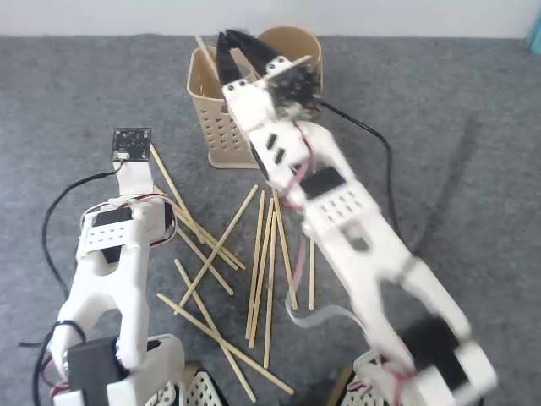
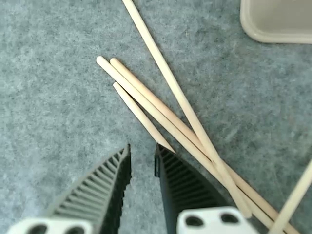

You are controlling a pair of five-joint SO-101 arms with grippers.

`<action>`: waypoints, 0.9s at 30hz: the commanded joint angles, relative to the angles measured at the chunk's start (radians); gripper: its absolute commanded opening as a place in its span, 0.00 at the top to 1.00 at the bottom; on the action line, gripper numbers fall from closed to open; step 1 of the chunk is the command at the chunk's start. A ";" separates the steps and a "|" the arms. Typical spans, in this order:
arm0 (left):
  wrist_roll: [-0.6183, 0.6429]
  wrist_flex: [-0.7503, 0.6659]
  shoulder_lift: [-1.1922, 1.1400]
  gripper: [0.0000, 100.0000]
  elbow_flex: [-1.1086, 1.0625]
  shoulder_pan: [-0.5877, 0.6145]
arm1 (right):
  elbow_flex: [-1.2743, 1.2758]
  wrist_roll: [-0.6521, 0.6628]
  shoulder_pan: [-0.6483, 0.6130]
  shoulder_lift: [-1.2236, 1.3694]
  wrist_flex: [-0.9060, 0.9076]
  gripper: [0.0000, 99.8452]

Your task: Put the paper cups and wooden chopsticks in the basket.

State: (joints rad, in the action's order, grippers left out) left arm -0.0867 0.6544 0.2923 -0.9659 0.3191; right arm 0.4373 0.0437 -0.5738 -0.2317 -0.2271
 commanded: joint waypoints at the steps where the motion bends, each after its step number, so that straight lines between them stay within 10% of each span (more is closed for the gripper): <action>1: -0.006 -0.021 0.046 0.92 0.021 -0.005 | 0.126 -0.060 -0.010 -0.380 0.222 0.98; 17: 0.077 -0.017 0.040 0.91 0.050 0.055 | 0.781 -0.189 0.097 -1.316 1.052 0.97; 27: 0.221 0.120 -0.190 0.77 0.271 0.120 | 1.169 -0.172 0.189 -1.468 1.130 0.97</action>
State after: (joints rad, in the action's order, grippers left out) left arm 0.1066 0.7020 0.2248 -0.8508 0.4266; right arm 1.5712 -0.1297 -0.3989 -1.6586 0.9022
